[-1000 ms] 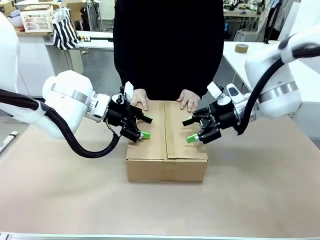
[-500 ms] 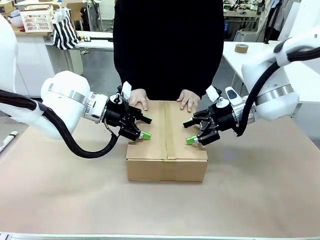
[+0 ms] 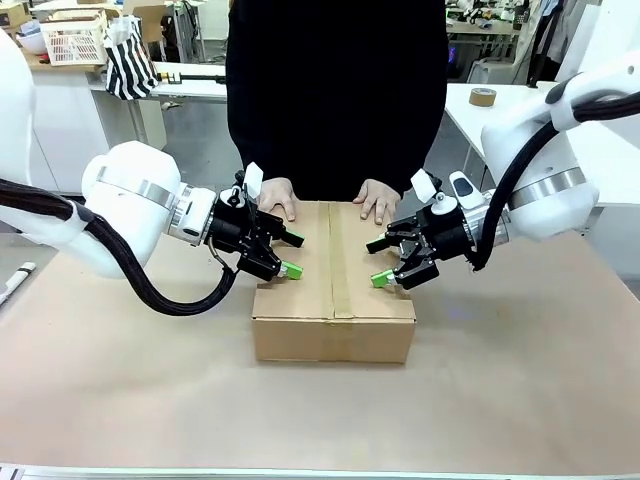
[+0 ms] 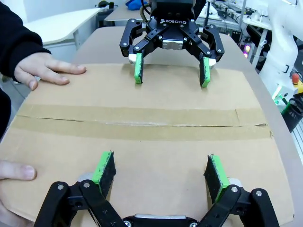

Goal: Pack the gift set into the box.
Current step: Press and hold the closed box until the human finishes sealing it.

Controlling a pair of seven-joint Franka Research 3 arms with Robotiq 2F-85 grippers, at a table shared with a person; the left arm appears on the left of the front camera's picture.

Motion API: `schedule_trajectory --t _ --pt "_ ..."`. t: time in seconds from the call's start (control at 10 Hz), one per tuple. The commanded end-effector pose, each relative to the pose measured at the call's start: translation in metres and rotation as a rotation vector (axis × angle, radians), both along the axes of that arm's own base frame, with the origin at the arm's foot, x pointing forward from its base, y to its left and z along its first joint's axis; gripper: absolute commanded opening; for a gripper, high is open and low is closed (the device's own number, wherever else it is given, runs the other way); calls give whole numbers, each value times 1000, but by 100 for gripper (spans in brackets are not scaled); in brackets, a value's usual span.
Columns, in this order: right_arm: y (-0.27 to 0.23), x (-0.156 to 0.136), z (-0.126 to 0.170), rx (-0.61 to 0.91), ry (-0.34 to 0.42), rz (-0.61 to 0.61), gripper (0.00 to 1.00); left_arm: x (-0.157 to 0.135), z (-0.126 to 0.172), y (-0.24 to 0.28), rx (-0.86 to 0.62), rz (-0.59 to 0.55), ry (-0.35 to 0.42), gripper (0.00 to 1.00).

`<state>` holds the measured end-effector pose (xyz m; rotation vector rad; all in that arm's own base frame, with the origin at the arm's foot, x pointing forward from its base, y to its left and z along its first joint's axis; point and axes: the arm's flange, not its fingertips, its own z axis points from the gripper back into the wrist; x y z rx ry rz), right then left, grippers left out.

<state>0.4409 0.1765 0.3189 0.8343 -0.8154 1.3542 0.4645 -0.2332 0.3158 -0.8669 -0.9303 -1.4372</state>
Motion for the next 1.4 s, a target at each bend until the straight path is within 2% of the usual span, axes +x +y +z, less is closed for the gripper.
schedule_trajectory --t 0.0,1.3 --pt "-1 0 -1 -3 0 -2 100 0 -2 0 0 1 3 100" --pt "-1 0 -1 -3 0 -2 100 0 -2 0 0 1 3 100"
